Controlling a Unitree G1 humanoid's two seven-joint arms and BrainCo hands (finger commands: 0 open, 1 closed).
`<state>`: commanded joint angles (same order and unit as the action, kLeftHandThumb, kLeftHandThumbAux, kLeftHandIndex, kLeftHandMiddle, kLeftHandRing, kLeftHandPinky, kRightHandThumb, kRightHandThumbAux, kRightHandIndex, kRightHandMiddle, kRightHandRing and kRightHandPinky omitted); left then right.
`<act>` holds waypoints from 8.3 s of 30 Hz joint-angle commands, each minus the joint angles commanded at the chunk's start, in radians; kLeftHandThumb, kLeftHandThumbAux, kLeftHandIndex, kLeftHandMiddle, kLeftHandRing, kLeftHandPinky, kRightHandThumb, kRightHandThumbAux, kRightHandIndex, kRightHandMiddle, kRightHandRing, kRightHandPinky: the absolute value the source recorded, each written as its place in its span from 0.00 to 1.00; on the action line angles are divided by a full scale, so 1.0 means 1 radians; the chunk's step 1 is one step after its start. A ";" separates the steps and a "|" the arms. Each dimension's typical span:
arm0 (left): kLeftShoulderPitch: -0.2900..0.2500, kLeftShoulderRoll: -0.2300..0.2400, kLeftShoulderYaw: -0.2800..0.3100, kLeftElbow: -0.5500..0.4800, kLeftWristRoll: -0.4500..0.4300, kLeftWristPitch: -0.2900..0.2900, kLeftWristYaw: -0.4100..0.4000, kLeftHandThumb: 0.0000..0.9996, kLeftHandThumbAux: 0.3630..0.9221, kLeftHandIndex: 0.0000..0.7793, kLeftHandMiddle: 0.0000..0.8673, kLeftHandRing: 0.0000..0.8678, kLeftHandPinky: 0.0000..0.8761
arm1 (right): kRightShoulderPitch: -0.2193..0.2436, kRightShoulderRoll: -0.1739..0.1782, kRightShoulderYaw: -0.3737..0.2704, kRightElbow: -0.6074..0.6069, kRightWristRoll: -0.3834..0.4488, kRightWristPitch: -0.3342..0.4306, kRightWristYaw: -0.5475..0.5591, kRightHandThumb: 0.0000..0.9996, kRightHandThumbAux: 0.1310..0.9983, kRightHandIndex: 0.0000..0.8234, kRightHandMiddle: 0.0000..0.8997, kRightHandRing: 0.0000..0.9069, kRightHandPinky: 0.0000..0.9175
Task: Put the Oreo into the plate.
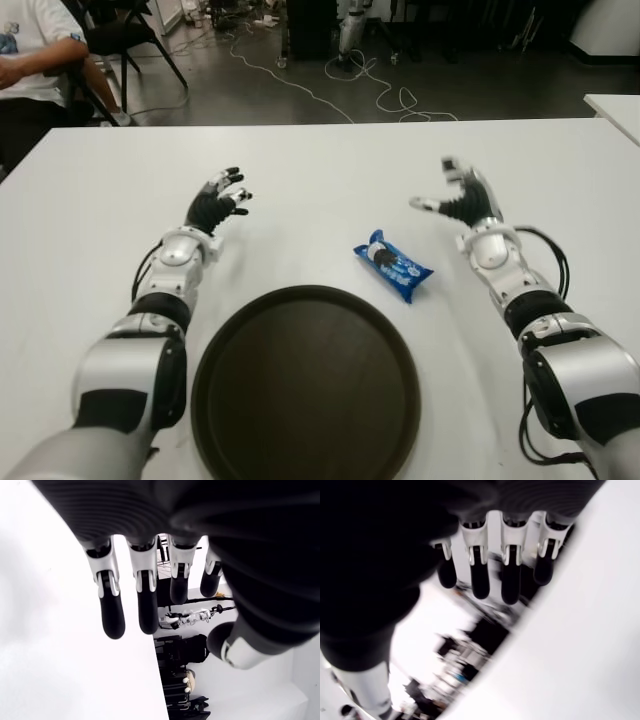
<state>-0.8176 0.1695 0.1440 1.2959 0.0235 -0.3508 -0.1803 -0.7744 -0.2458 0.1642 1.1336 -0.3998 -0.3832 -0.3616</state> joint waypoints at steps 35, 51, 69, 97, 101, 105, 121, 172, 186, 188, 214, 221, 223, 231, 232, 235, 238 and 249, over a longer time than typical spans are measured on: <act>-0.004 0.004 0.001 -0.001 0.001 0.012 0.000 0.26 0.51 0.07 0.14 0.27 0.38 | 0.357 -0.105 0.102 -1.030 -0.268 0.429 0.290 0.00 0.55 0.05 0.06 0.06 0.05; -0.004 0.006 0.000 0.001 0.002 0.015 0.001 0.26 0.50 0.08 0.15 0.27 0.39 | 0.442 -0.192 0.229 -1.445 -0.594 0.663 0.781 0.00 0.65 0.04 0.06 0.04 0.03; -0.003 0.001 0.002 0.000 0.001 0.009 0.008 0.27 0.50 0.09 0.15 0.28 0.39 | 0.491 -0.124 0.254 -1.438 -0.770 0.755 0.879 0.00 0.62 0.22 0.25 0.30 0.36; 0.001 0.005 -0.009 -0.003 0.009 0.001 0.009 0.25 0.49 0.08 0.15 0.27 0.39 | 0.564 0.007 0.239 -1.248 -0.810 0.792 0.571 0.00 0.64 0.11 0.15 0.19 0.22; 0.003 0.005 -0.012 -0.004 0.009 -0.002 0.007 0.25 0.48 0.08 0.15 0.27 0.39 | 0.569 0.017 0.233 -1.232 -0.796 0.791 0.517 0.00 0.68 0.10 0.12 0.14 0.16; 0.001 0.005 -0.013 -0.004 0.011 0.000 0.009 0.25 0.48 0.08 0.15 0.26 0.37 | 0.581 0.030 0.227 -1.194 -0.773 0.772 0.402 0.00 0.72 0.06 0.05 0.07 0.08; -0.001 0.001 -0.010 -0.001 0.006 0.008 0.016 0.25 0.48 0.08 0.16 0.27 0.38 | 0.586 0.075 0.195 -0.948 -0.604 0.528 -0.180 0.00 0.76 0.00 0.00 0.00 0.01; -0.006 0.001 -0.015 0.000 0.012 0.012 0.021 0.25 0.50 0.07 0.14 0.27 0.36 | 0.538 0.062 0.222 -0.897 -0.576 0.568 -0.164 0.00 0.78 0.00 0.00 0.00 0.01; -0.005 0.000 -0.015 -0.001 0.011 0.011 0.014 0.23 0.50 0.07 0.15 0.27 0.38 | 0.557 0.026 0.236 -1.000 -0.569 0.600 -0.009 0.00 0.76 0.00 0.00 0.00 0.07; -0.005 -0.001 -0.017 -0.002 0.013 0.009 0.016 0.23 0.50 0.07 0.15 0.27 0.38 | 0.557 0.009 0.234 -1.037 -0.545 0.605 0.089 0.00 0.75 0.00 0.00 0.00 0.08; 0.002 0.001 -0.017 -0.008 0.007 0.003 0.013 0.26 0.49 0.07 0.15 0.27 0.39 | 0.523 0.007 0.205 -1.091 -0.489 0.692 0.421 0.00 0.71 0.06 0.05 0.05 0.08; 0.004 0.001 -0.016 -0.012 0.005 -0.001 0.006 0.25 0.49 0.07 0.15 0.27 0.38 | 0.492 0.019 0.208 -0.991 -0.463 0.685 0.390 0.00 0.71 0.07 0.05 0.06 0.08; 0.005 0.001 -0.016 -0.012 0.005 -0.001 0.005 0.25 0.49 0.07 0.14 0.27 0.38 | 0.490 0.021 0.207 -0.979 -0.458 0.686 0.386 0.00 0.71 0.08 0.05 0.06 0.09; 0.006 0.001 -0.015 -0.013 0.004 -0.003 0.003 0.26 0.49 0.08 0.15 0.27 0.38 | 0.479 0.032 0.202 -0.951 -0.437 0.702 0.367 0.00 0.72 0.07 0.04 0.05 0.07; 0.005 0.001 -0.015 -0.013 0.004 -0.003 0.003 0.26 0.49 0.08 0.15 0.26 0.38 | 0.477 0.034 0.200 -0.945 -0.433 0.702 0.363 0.00 0.72 0.07 0.04 0.05 0.07; 0.004 0.001 -0.016 -0.014 0.006 -0.001 0.005 0.26 0.49 0.08 0.15 0.26 0.38 | 0.470 0.038 0.196 -0.931 -0.426 0.704 0.352 0.00 0.72 0.07 0.04 0.05 0.07; 0.003 0.001 -0.017 -0.013 0.007 0.001 0.007 0.26 0.49 0.08 0.15 0.26 0.38 | 0.465 0.042 0.192 -0.922 -0.420 0.706 0.340 0.00 0.71 0.06 0.04 0.05 0.07; 0.004 0.002 -0.019 -0.012 0.010 0.002 0.015 0.25 0.49 0.08 0.15 0.27 0.37 | 0.454 0.070 0.121 -0.855 -0.296 0.601 0.243 0.00 0.72 0.07 0.06 0.07 0.09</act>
<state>-0.8139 0.1710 0.1255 1.2842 0.0331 -0.3488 -0.1656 -0.3200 -0.1756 0.2857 0.2787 -0.6960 0.2183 -0.1183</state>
